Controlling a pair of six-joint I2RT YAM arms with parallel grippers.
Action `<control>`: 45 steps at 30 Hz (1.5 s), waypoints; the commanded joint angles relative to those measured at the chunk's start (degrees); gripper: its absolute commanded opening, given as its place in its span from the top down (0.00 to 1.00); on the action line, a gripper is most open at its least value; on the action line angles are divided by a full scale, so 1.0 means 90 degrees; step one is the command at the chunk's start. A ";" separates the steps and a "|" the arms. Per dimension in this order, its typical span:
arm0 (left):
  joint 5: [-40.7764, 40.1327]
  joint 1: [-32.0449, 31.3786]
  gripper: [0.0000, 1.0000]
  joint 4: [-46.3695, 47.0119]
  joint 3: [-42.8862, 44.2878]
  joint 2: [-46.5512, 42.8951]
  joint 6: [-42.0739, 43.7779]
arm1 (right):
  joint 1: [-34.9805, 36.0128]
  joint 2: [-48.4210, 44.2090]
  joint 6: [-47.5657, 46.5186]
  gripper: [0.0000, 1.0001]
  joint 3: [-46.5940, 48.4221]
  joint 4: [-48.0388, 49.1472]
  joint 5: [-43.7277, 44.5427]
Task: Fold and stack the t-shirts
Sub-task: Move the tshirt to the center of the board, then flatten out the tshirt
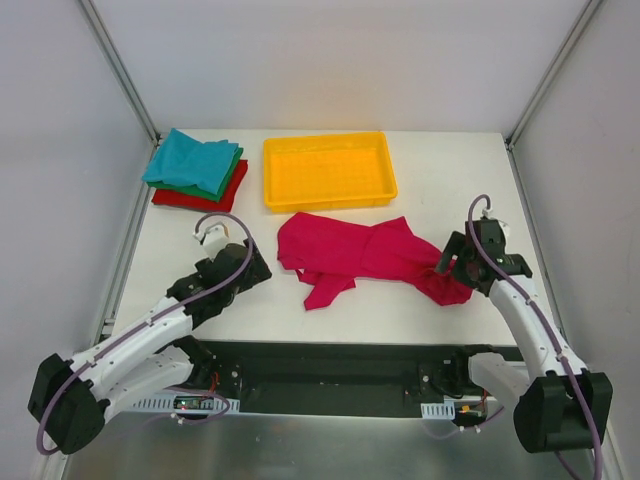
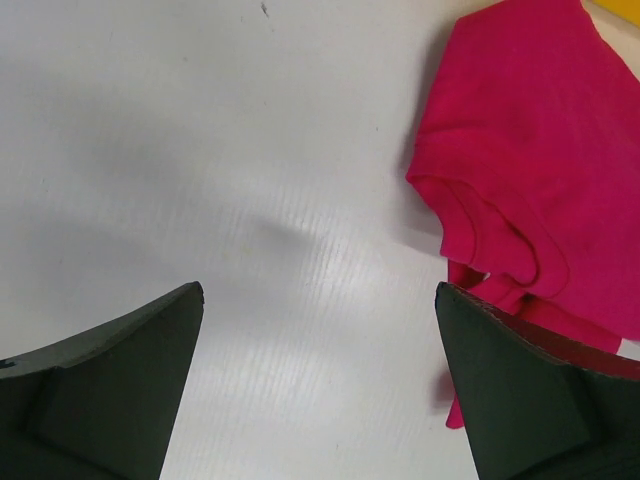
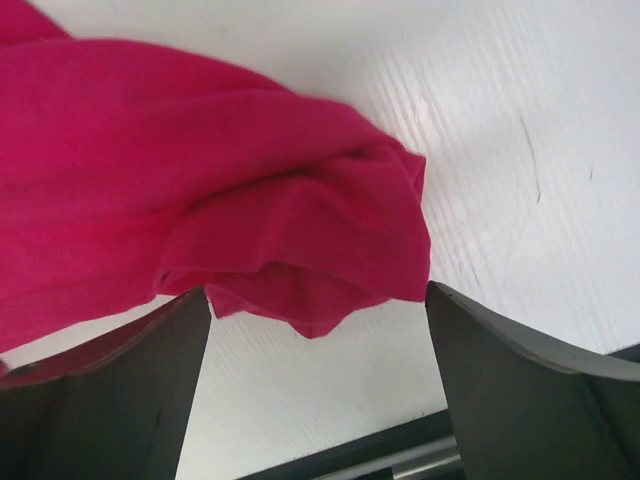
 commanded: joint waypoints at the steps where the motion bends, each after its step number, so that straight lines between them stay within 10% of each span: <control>1: 0.0512 0.0329 0.01 0.0607 0.0425 0.0666 0.0158 | 0.0007 -0.0032 -0.0595 0.07 0.0678 0.0326 0.0126; 14: 0.2663 0.1336 0.25 0.1537 0.1929 0.3743 0.0863 | 0.2847 0.2036 -0.1534 0.10 0.1584 0.1518 -0.0061; 30: 0.3199 0.1356 0.46 0.1644 0.2818 0.5609 0.0872 | 0.3836 0.5192 -0.0704 0.26 0.3471 0.0922 0.1191; 36: 0.3142 0.1356 1.00 0.1635 0.2955 0.5737 0.1116 | 0.3835 0.5418 -0.0470 0.48 0.3511 0.0698 0.1892; 45: 0.2283 0.1356 1.00 0.1469 0.2506 0.4820 0.1458 | 0.3572 0.4560 -0.0401 0.99 0.2955 0.0229 0.2841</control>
